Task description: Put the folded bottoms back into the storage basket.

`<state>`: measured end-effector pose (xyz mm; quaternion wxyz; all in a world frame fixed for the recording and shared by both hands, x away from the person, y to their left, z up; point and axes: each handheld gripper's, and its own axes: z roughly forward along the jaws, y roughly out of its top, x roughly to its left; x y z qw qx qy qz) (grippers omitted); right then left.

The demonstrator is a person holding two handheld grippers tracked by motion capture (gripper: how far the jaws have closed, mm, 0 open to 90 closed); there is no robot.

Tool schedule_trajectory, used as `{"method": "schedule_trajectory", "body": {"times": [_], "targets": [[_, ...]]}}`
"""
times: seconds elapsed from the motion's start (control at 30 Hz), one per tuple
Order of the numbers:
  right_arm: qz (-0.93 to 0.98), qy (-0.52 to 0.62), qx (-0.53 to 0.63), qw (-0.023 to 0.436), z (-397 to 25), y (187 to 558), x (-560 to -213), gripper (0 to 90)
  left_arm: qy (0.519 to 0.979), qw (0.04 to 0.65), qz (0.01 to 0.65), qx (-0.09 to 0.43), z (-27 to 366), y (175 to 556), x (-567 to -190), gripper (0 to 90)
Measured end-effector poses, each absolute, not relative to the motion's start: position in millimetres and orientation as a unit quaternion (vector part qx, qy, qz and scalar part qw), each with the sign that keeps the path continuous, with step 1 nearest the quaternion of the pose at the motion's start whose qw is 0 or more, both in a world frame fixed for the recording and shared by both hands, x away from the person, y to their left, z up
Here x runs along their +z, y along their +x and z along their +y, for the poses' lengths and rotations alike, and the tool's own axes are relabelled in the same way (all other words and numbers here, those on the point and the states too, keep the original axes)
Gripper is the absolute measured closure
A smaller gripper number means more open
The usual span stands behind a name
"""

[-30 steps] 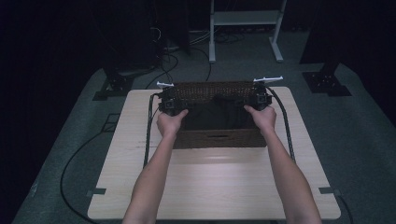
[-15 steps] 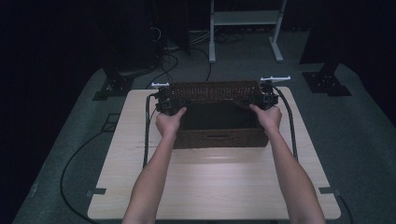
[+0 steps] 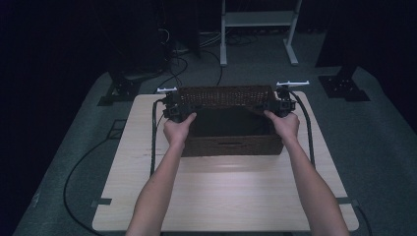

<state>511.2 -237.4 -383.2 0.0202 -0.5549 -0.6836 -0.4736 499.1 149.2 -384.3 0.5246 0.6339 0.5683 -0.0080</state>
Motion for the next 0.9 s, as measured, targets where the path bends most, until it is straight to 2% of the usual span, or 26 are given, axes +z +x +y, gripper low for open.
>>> {"method": "schedule_trajectory", "body": {"times": [0.53, 0.6, 0.9], "targets": [[-0.683, -0.537, -0.494, 0.024, -253, 497, -376, 52.0, 0.649, 0.538, 0.538, -0.008, 150, 487, -372, 47.1], [-0.684, -0.537, -0.494, 0.022, -256, 494, -375, 50.0, 0.651, 0.536, 0.538, -0.007, 150, 486, -370, 41.7], [-0.685, -0.529, -0.5, 0.019, -259, 487, -370, 46.3, 0.654, 0.544, 0.527, -0.005, 152, 477, -364, 33.8]]}}
